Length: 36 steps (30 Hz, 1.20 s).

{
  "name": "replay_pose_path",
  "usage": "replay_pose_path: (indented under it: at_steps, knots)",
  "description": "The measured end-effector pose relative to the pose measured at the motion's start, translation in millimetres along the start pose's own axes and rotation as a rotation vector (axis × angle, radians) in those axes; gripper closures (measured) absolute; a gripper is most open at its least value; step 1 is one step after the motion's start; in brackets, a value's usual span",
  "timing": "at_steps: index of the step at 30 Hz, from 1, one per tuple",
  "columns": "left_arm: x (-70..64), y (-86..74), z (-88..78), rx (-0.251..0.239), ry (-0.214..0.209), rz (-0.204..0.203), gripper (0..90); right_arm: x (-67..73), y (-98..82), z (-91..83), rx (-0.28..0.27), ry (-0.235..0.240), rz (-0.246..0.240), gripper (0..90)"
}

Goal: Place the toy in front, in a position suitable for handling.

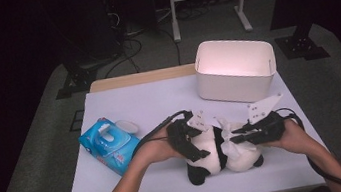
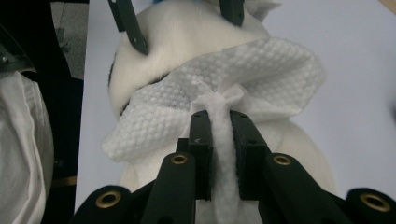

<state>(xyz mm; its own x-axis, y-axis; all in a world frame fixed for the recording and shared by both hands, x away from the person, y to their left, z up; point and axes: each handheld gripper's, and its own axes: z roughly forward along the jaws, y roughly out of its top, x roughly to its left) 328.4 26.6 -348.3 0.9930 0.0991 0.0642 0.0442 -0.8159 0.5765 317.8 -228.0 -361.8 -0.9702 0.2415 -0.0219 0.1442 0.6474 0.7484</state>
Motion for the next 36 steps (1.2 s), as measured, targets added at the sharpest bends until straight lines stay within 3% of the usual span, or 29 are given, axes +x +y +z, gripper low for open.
replay_pose_path:
  at_steps: [3,6,9,14,18,24,36]
  knots:
    - [0.1,-3.6,-0.4,-0.013,-0.005,-0.011,26.8,-3.9,9.9,7.4,0.020,0.024,-0.013,79.3]
    - [-0.2,-6.7,0.1,-0.034,-0.013,-0.022,27.3,-7.5,7.2,1.5,0.022,0.024,0.001,79.3]
    - [-0.1,-7.3,-0.2,-0.034,-0.013,-0.021,27.4,-8.4,0.7,-6.7,0.023,0.003,0.017,79.1]
    - [0.3,-5.6,1.4,-0.031,-0.013,-0.019,27.4,-12.0,-30.7,-33.2,0.023,-0.033,0.102,78.8]
    - [0.3,-4.9,1.8,-0.027,-0.009,-0.020,27.5,-14.5,-39.0,-39.9,0.021,-0.046,0.122,78.6]
    - [0.5,-6.8,1.8,-0.035,-0.005,-0.031,27.4,-17.3,-23.4,-27.0,0.050,-0.033,0.077,78.4]
    - [0.3,-8.9,1.5,-0.048,0.000,-0.032,27.4,-34.4,13.9,11.4,0.065,0.050,0.042,78.3]
